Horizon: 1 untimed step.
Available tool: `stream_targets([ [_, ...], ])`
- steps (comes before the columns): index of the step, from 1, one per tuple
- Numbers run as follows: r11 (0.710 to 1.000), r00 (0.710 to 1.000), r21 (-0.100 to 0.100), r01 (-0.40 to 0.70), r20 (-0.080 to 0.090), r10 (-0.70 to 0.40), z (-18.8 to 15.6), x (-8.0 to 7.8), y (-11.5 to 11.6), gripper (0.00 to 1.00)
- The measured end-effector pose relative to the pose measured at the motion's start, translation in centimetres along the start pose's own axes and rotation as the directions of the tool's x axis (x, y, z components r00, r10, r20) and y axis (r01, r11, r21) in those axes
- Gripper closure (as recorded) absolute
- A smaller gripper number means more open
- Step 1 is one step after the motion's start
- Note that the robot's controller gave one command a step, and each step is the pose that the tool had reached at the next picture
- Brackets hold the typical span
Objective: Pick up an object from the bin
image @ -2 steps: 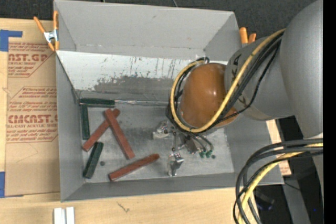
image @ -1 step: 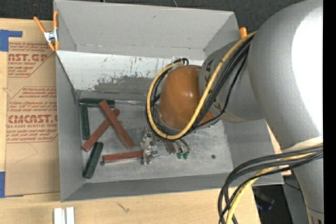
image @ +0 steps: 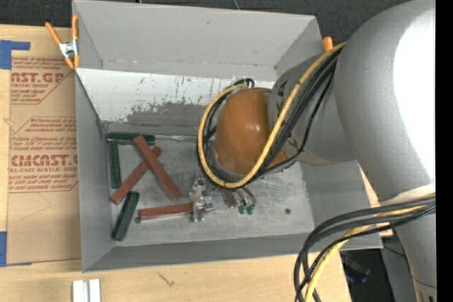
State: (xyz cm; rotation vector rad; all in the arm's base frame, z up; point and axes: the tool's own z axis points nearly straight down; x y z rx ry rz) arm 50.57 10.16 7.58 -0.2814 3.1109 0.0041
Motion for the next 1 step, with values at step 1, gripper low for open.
stream_targets([
  [1,0.999,0.999,0.001,0.046,-0.011,-0.046,-16.31,-0.52,-1.42,1.00],
])
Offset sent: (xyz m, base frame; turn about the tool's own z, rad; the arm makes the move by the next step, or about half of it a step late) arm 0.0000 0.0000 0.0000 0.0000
